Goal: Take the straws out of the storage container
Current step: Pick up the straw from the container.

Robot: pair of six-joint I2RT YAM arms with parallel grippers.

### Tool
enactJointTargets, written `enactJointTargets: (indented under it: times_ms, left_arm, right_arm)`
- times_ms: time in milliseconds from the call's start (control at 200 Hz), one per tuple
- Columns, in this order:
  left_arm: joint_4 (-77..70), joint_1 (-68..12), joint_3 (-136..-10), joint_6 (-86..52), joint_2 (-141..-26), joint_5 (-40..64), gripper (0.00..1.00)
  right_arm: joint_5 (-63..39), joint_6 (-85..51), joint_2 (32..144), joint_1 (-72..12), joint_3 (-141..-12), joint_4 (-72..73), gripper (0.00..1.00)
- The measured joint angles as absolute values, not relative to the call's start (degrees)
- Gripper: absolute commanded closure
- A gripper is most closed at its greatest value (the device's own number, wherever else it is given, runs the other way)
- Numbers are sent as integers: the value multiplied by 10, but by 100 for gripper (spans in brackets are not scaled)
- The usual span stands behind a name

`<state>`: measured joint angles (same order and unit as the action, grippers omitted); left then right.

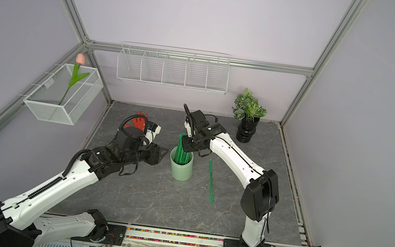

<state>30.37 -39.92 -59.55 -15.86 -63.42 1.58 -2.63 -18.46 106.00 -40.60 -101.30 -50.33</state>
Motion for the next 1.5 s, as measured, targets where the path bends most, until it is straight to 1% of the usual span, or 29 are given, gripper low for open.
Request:
enactJointTargets:
  times_ms: [315,890,1499]
  left_arm:
    - [304,-399,-595,-159,-636,18,46]
    - [304,-399,-595,-159,-638,27,46]
    - [304,-399,-595,-159,-638,31,46]
  right_arm:
    - [-24,-183,1060,-408,-1018,-525,89]
    - [-13,-163,1046,-423,-1068,-591,88]
    - [-13,-139,1034,-423,-1126,-620,87]
